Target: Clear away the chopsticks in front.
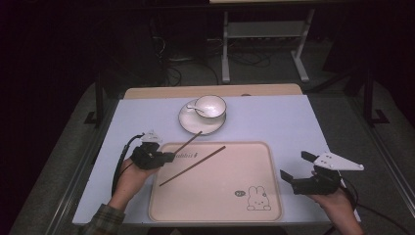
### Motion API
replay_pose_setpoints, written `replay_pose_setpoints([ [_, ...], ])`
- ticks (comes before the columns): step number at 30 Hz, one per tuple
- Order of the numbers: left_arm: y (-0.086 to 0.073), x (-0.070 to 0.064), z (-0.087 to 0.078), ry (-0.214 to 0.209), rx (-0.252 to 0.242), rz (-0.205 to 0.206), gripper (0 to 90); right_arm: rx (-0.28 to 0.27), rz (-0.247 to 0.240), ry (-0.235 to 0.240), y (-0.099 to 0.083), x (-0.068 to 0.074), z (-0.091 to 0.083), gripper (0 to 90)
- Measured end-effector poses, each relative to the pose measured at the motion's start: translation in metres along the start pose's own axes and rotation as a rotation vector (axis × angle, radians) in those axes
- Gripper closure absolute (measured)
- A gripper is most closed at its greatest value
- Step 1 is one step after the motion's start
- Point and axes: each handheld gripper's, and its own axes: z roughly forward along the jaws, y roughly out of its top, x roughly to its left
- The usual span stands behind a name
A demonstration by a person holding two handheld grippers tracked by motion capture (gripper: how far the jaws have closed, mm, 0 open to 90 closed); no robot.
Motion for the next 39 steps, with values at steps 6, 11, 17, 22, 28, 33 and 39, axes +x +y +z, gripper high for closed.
replay_pose_setpoints([
  [6,0.004,-0.024,0.022,-0.060,0.039,0.051,84.5,0.003,0.002,-0.001,0.000,0.000,0.000,0.0],
  [11,0.003,-0.035,0.039,-0.063,0.077,0.082,84.4,0.003,0.002,-0.001,0.000,0.000,0.001,0.0],
  [17,-0.001,-0.037,0.048,-0.056,0.104,0.091,84.4,0.004,0.001,0.000,0.000,0.000,0.001,0.0],
  [22,-0.002,-0.037,0.052,-0.049,0.107,0.101,84.3,0.004,0.002,0.000,0.000,0.000,0.001,0.0],
  [28,-0.003,-0.037,0.052,-0.053,0.102,0.099,82.8,0.004,0.001,0.000,0.000,0.000,0.001,0.0],
  [33,-0.002,-0.037,0.052,-0.056,0.103,0.096,81.8,0.002,0.002,0.000,0.000,0.000,0.000,0.0],
  [39,0.012,-0.038,0.048,-0.081,0.068,0.106,78.5,0.003,0.002,-0.001,0.000,0.000,0.000,0.0],
])
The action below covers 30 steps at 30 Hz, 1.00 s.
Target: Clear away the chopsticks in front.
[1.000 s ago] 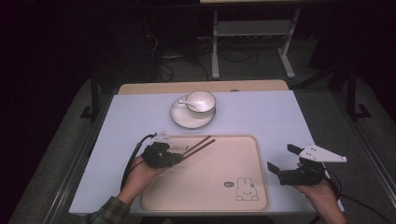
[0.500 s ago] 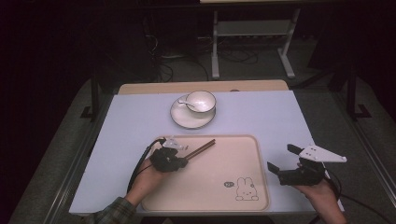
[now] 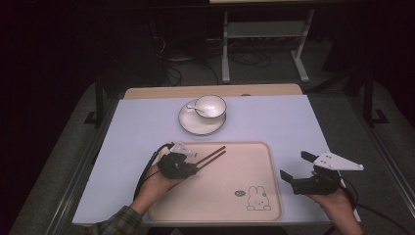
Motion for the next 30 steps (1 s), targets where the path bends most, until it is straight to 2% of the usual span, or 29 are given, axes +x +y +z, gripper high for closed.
replay_pose_setpoints([
  [2,0.008,0.001,0.001,-0.020,-0.002,0.013,78.6,0.001,-0.001,-0.001,0.000,0.000,0.000,0.0],
  [6,0.025,0.001,0.009,-0.056,-0.001,0.042,85.9,0.000,0.000,0.000,0.000,0.000,0.000,0.0],
  [9,0.035,0.003,0.023,-0.076,0.005,0.047,89.4,0.001,-0.002,0.000,0.000,0.000,0.001,0.0],
  [17,0.062,0.008,0.057,-0.107,0.011,0.070,89.4,0.002,0.000,0.002,-0.001,-0.001,0.000,0.0],
  [24,0.074,0.012,0.082,-0.099,0.017,0.084,89.4,0.001,-0.001,0.001,0.000,0.000,0.000,0.0],
  [30,0.074,0.022,0.083,-0.072,0.018,0.077,89.6,-0.001,0.001,0.000,-0.001,-0.001,-0.001,0.0],
])
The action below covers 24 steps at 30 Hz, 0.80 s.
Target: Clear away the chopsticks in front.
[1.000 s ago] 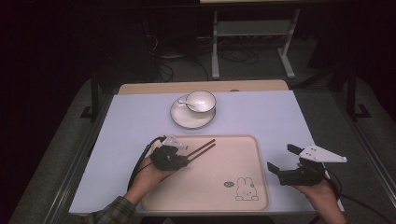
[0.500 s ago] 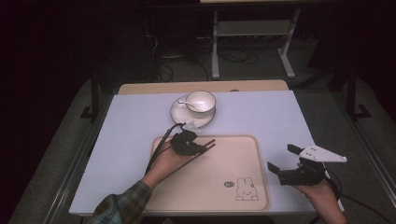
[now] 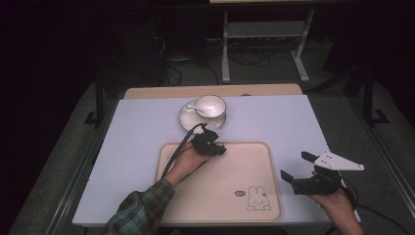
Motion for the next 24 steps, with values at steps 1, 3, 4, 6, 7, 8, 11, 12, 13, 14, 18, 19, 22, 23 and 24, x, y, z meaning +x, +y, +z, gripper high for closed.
replay_pose_setpoints([
  [1,-0.001,0.002,-0.001,0.003,0.000,-0.003,89.6,0.000,0.000,0.000,0.000,0.000,0.000,0.0],
  [3,-0.002,0.005,-0.004,0.007,-0.002,-0.011,89.6,0.000,0.000,-0.001,0.000,0.000,0.000,0.0],
  [4,-0.003,0.006,-0.006,0.012,0.001,-0.012,89.6,0.000,0.000,-0.002,0.000,0.000,0.000,0.0],
  [6,-0.006,0.008,-0.011,0.020,0.003,-0.018,89.6,-0.002,0.000,-0.002,0.000,0.000,-0.001,0.0],
  [7,-0.008,0.009,-0.012,0.023,0.009,-0.017,89.6,-0.002,-0.001,-0.003,0.000,0.001,-0.001,0.0],
  [8,-0.010,0.010,-0.014,0.027,0.013,-0.017,89.6,-0.002,-0.001,-0.002,0.000,0.001,0.000,0.0],
  [11,-0.019,0.014,-0.022,0.035,0.019,-0.030,89.6,-0.002,0.000,-0.003,0.000,0.001,0.000,0.0],
  [12,-0.021,0.015,-0.025,0.041,0.022,-0.034,89.6,-0.003,0.000,-0.003,0.000,0.001,0.000,0.0],
  [13,-0.025,0.016,-0.028,0.048,0.024,-0.041,89.6,-0.002,-0.002,-0.003,0.000,0.001,0.000,0.0],
  [14,-0.027,0.018,-0.031,0.052,0.028,-0.040,89.6,-0.001,-0.002,-0.003,0.000,0.001,0.000,0.0],
  [18,-0.040,0.021,-0.043,0.062,0.031,-0.061,89.6,-0.003,-0.002,-0.002,0.000,0.001,0.000,0.0],
  [19,-0.043,0.022,-0.046,0.065,0.033,-0.064,89.6,-0.003,-0.002,-0.002,0.001,0.001,0.000,0.0],
  [22,-0.052,0.024,-0.055,0.072,0.038,-0.075,89.6,-0.002,-0.002,-0.003,0.000,0.001,0.000,0.0],
  [23,-0.056,0.024,-0.058,0.076,0.039,-0.078,89.6,-0.003,-0.002,-0.003,0.001,0.001,0.000,0.0],
  [24,-0.059,0.025,-0.061,0.079,0.039,-0.085,89.5,-0.003,-0.002,-0.003,0.001,0.001,0.000,0.0],
])
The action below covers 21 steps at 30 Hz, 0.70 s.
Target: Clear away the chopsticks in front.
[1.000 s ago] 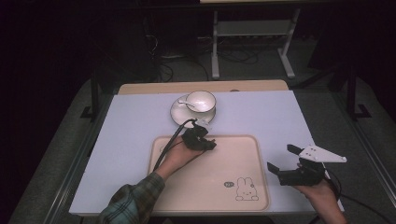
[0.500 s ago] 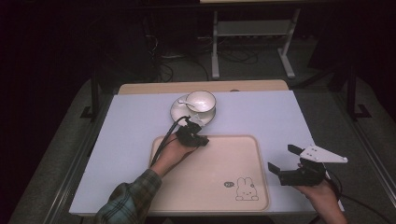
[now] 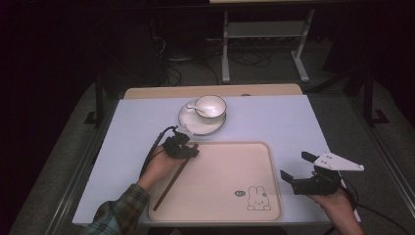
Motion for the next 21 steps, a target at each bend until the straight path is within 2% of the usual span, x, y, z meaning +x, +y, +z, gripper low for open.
replay_pose_setpoints([
  [13,-0.033,0.015,-0.030,0.037,0.003,-0.059,89.5,0.002,0.003,-0.002,0.000,0.000,0.000,0.0],
  [21,-0.043,0.021,-0.038,0.051,0.004,-0.073,89.5,0.005,0.002,-0.004,0.000,0.000,0.000,0.0],
])
